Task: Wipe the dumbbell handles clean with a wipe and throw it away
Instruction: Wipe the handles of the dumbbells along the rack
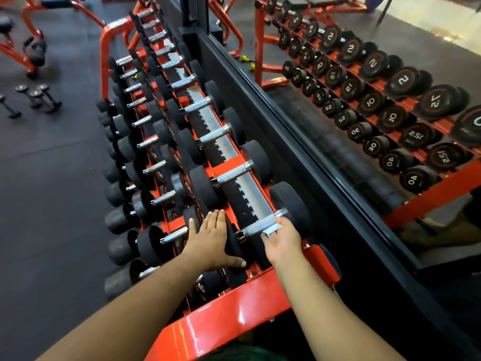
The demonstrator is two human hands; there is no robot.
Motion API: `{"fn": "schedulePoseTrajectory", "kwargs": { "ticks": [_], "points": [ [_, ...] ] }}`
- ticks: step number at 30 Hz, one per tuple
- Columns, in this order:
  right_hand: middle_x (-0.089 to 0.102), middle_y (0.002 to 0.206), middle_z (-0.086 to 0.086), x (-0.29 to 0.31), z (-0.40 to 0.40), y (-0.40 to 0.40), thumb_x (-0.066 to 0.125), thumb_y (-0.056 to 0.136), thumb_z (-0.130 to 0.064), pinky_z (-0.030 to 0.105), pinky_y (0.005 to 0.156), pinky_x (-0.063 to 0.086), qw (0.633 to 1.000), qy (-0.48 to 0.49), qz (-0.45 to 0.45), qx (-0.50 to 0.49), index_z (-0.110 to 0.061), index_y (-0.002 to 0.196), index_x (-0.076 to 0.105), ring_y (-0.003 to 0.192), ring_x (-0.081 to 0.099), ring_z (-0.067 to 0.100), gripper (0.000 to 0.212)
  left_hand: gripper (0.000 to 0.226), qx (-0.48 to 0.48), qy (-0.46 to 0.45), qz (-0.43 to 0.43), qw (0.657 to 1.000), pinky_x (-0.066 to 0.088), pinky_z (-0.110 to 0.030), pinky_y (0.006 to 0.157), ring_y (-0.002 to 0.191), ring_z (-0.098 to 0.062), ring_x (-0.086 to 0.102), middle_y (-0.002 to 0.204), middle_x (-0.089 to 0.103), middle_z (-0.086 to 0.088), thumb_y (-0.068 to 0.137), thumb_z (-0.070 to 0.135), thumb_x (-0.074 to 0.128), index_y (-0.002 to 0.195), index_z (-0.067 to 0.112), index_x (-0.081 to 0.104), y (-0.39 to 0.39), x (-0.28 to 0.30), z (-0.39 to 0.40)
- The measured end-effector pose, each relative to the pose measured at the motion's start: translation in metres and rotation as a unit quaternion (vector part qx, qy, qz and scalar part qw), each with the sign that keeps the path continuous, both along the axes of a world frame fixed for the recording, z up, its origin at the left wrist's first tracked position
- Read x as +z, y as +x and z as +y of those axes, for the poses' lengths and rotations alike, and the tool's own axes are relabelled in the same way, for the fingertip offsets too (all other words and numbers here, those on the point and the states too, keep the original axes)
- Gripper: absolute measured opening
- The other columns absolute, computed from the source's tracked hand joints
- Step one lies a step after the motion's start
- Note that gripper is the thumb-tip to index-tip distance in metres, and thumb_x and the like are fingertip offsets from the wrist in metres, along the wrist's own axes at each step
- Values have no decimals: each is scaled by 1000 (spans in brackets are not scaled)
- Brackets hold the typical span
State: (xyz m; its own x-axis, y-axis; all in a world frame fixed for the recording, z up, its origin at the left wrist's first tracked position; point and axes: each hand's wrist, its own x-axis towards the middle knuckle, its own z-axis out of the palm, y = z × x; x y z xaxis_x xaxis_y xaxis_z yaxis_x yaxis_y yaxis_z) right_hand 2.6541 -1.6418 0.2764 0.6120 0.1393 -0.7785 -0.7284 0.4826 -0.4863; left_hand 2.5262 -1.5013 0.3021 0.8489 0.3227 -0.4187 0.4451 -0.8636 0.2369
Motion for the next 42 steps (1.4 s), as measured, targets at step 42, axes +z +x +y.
{"fn": "schedulePoseTrajectory", "kwargs": {
  "ticks": [42],
  "points": [
    [63,129,12,-1,-3,-15,54,97,-27,47,115,37,992,20,-42,116,-7,129,58,123,58,28,39,150,2,-1,4,1000,-6,-65,121,157,-23,-12,171,-11,-7,62,87,69,160,9,-14,0,2,-1]
  ]
}}
